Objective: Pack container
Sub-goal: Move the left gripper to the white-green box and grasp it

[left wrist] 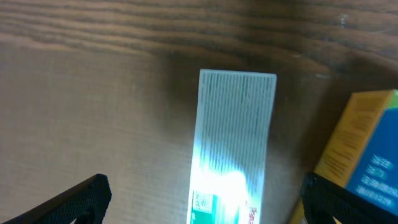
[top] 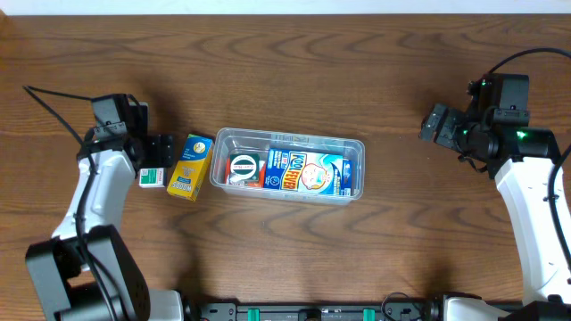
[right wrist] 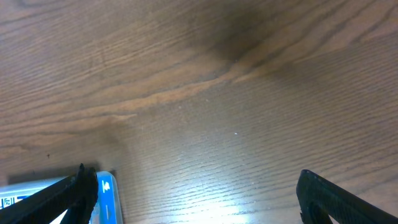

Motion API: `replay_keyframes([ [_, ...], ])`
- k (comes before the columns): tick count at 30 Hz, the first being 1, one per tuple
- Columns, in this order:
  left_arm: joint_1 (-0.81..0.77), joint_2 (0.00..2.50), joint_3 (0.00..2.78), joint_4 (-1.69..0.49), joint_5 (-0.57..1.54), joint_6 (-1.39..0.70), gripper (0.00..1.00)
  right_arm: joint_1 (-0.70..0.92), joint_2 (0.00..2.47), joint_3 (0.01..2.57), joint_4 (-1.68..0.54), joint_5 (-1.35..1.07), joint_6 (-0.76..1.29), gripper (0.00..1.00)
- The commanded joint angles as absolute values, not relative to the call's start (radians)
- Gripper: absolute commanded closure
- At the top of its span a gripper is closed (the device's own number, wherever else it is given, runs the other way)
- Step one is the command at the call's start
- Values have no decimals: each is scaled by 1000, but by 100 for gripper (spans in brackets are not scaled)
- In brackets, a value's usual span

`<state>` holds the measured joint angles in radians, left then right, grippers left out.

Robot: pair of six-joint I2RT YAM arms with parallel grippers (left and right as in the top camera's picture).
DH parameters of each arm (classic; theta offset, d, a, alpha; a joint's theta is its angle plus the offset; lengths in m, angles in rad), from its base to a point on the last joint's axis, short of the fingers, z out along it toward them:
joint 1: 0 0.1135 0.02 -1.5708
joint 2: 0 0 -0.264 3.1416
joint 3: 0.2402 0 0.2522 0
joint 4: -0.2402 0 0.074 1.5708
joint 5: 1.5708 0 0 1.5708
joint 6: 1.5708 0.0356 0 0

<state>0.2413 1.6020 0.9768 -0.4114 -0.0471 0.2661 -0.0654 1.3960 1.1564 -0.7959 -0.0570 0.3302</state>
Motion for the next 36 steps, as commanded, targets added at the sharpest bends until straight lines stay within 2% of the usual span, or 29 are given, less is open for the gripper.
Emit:
replay_keyframes([
  [1, 246, 1660, 990, -390, -60, 329, 2, -71, 1394, 1159, -797, -64, 344, 1],
  [14, 246, 1790, 990, -297, -60, 365, 0, -71, 1394, 1159, -798, -64, 344, 1],
  [22, 247, 1797, 990, -297, -60, 365, 27, -71, 1394, 1159, -797, -64, 344, 1],
  [36, 247, 1694, 990, -303, -60, 358, 28, -71, 1394, 1159, -798, -64, 344, 1],
])
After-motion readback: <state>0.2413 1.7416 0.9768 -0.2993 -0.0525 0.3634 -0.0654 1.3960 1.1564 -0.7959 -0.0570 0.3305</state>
